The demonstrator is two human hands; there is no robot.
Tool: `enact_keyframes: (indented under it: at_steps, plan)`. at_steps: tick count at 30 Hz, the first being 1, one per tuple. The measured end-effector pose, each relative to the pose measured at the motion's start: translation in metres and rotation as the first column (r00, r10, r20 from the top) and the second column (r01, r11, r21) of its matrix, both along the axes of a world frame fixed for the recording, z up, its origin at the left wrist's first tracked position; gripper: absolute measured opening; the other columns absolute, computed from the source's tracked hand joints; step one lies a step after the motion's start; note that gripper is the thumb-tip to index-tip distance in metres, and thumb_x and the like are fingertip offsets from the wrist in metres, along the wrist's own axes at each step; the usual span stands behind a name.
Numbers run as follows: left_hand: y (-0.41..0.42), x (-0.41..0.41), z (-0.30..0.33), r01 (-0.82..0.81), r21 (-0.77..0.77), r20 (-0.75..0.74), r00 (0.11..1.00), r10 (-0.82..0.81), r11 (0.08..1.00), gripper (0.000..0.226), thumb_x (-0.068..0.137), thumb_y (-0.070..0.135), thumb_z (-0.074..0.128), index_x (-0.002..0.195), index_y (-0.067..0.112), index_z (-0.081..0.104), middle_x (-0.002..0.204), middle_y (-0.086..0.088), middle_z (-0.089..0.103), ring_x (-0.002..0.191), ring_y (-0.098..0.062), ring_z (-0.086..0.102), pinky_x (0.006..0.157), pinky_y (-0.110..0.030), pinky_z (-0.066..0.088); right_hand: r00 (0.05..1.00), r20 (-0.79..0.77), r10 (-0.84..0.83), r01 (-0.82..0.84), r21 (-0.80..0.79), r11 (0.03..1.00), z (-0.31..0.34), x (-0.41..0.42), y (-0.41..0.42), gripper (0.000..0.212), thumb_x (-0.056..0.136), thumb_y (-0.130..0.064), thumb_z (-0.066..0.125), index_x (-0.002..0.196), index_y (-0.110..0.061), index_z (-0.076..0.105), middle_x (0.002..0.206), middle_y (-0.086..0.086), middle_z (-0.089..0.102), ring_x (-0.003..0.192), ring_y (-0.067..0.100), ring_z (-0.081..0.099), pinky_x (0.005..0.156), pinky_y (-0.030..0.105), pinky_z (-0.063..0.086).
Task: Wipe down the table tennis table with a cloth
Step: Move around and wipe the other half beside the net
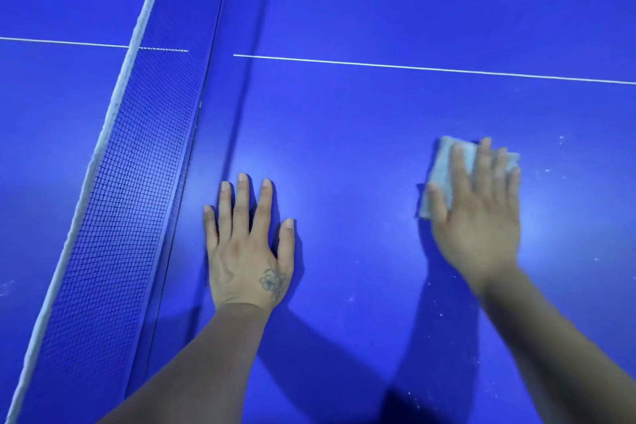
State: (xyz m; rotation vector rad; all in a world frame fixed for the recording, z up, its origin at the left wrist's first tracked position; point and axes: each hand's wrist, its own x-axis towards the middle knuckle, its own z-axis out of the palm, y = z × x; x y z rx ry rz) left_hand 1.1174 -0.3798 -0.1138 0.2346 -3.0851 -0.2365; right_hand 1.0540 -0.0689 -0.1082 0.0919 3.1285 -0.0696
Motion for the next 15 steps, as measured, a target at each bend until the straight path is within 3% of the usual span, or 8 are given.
enact_keyframes:
  at_steps: [3, 7, 11, 15]
  plan:
    - [0.000, -0.001, 0.000, 0.003, -0.009, -0.003, 1.000, -0.003, 1.000, 0.067, 0.110, 0.053, 0.033, 0.170, 0.024, 0.028, 0.180, -0.007, 0.015, 0.167, -0.028, 0.005, 0.133, -0.058, 0.009, 0.995, -0.006, -0.097, 0.096, -0.019, 0.995, -0.002, -0.041, 0.023, 0.069, 0.113, -0.052, 0.019, 0.166, -0.009, 0.027, 0.171, 0.030, 0.021, 0.160, 0.048, 0.015, 0.128, 0.062, 0.015]
    - [0.000, -0.001, 0.000, 0.000, -0.010, 0.001, 1.000, 0.000, 1.000, 0.067, 0.110, 0.055, 0.031, 0.170, 0.024, 0.028, 0.180, -0.006, 0.014, 0.167, -0.027, 0.005, 0.133, -0.058, 0.009, 0.986, 0.071, -0.148, 0.157, -0.136, 0.978, 0.002, -0.107, -0.004, 0.077, 0.105, -0.058, 0.017, 0.170, -0.016, 0.019, 0.178, 0.016, 0.004, 0.163, 0.042, 0.000, 0.131, 0.059, 0.001]
    - [0.002, -0.001, 0.001, -0.005, -0.007, -0.003, 1.000, 0.005, 1.000, 0.067, 0.110, 0.054, 0.032, 0.170, 0.025, 0.029, 0.180, -0.005, 0.015, 0.167, -0.027, 0.006, 0.133, -0.058, 0.010, 0.999, 0.044, 0.027, -0.021, -0.125, 0.992, 0.001, -0.117, -0.065, 0.080, 0.104, -0.054, 0.012, 0.170, -0.009, 0.015, 0.179, 0.010, 0.004, 0.165, 0.034, 0.000, 0.132, 0.055, 0.003]
    - [0.003, 0.000, 0.001, -0.009, 0.002, -0.012, 1.000, 0.009, 1.000, 0.067, 0.110, 0.054, 0.033, 0.170, 0.026, 0.030, 0.180, -0.005, 0.017, 0.167, -0.027, 0.007, 0.133, -0.059, 0.010, 0.972, -0.012, 0.234, -0.232, -0.166, 0.958, -0.002, -0.064, -0.100, 0.073, 0.110, -0.051, 0.019, 0.169, -0.008, 0.021, 0.178, 0.009, 0.012, 0.165, 0.030, 0.006, 0.133, 0.051, 0.006]
